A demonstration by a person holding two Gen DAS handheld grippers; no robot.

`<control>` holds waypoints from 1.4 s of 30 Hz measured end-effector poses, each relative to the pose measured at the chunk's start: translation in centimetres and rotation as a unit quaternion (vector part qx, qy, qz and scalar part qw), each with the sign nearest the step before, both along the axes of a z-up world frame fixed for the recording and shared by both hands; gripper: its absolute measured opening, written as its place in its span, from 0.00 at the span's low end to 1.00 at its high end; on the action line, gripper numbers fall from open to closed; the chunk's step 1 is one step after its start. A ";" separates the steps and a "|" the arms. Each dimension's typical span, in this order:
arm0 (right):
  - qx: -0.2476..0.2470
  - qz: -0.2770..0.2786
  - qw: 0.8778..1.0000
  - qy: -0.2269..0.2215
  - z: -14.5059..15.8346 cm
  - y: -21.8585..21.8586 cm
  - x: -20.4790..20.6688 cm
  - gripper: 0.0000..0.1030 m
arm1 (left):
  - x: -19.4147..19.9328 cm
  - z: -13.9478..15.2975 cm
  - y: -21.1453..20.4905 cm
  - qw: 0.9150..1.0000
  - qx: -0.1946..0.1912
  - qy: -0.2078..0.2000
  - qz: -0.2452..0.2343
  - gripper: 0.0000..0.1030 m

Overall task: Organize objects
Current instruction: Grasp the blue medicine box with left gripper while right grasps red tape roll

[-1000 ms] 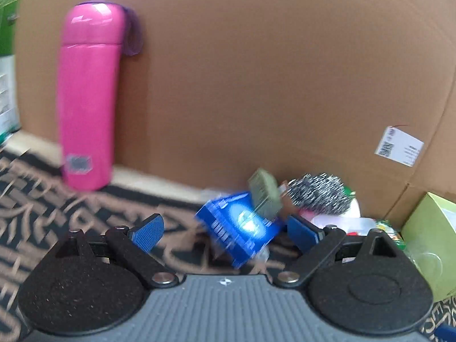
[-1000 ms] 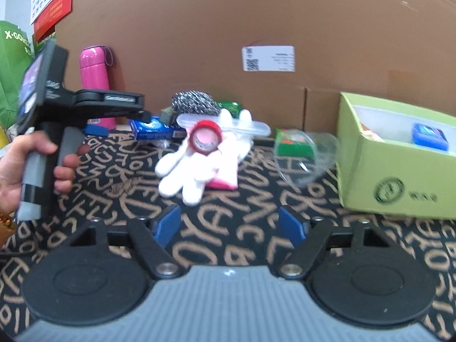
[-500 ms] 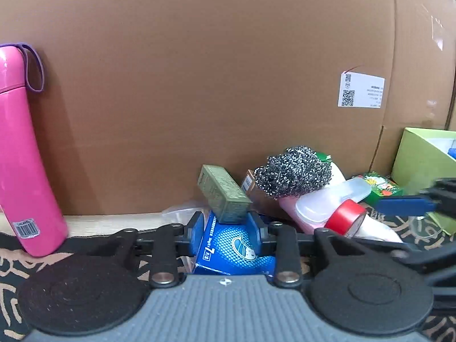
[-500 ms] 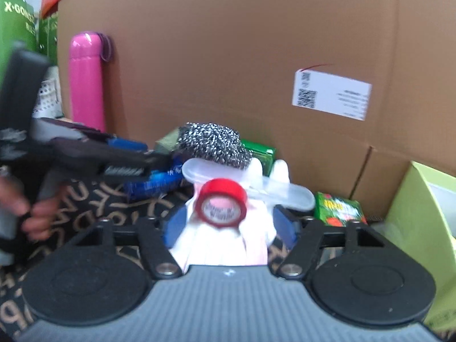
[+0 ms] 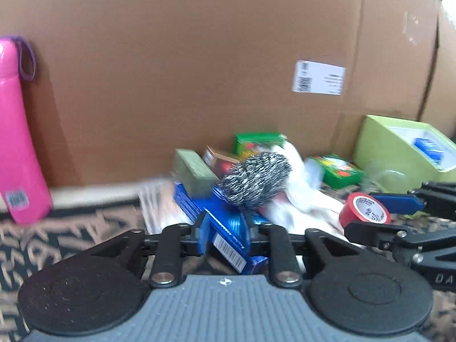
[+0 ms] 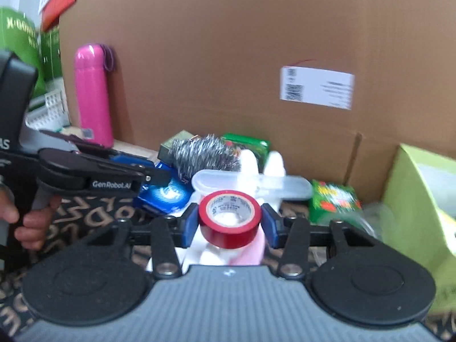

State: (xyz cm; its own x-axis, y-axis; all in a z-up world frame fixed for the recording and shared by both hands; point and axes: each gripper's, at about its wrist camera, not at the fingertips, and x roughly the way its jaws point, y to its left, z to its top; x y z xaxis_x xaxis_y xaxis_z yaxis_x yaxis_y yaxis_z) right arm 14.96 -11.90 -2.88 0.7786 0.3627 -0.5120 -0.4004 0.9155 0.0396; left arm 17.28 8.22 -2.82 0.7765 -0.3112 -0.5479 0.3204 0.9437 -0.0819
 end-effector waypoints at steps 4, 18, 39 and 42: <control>0.007 -0.002 1.000 0.022 -0.3 -2.2 -2.8 0.45 | -2.9 -0.7 -0.7 0.999 -0.015 0.034 -0.015 0.14; 0.031 -0.058 0.996 0.064 -1.4 -8.7 -11.2 0.45 | -2.2 -0.7 -1.5 0.995 -0.039 0.046 0.082 0.60; 0.055 -0.045 0.996 0.062 -1.4 -9.4 -11.5 0.47 | -9.5 0.2 1.5 0.990 -0.058 0.118 0.039 0.34; 0.053 -0.042 0.996 0.065 -1.7 -9.0 -11.5 0.51 | -10.0 0.5 1.4 0.993 0.001 0.081 0.089 0.59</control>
State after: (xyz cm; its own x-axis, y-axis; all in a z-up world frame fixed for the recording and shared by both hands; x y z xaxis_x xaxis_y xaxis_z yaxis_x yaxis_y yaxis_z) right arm 3.49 -20.91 -4.61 0.7378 0.3568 -0.5731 -0.3087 0.9333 0.1836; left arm 7.25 9.59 -2.31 0.7204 -0.1758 -0.6710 0.1309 0.9844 -0.1174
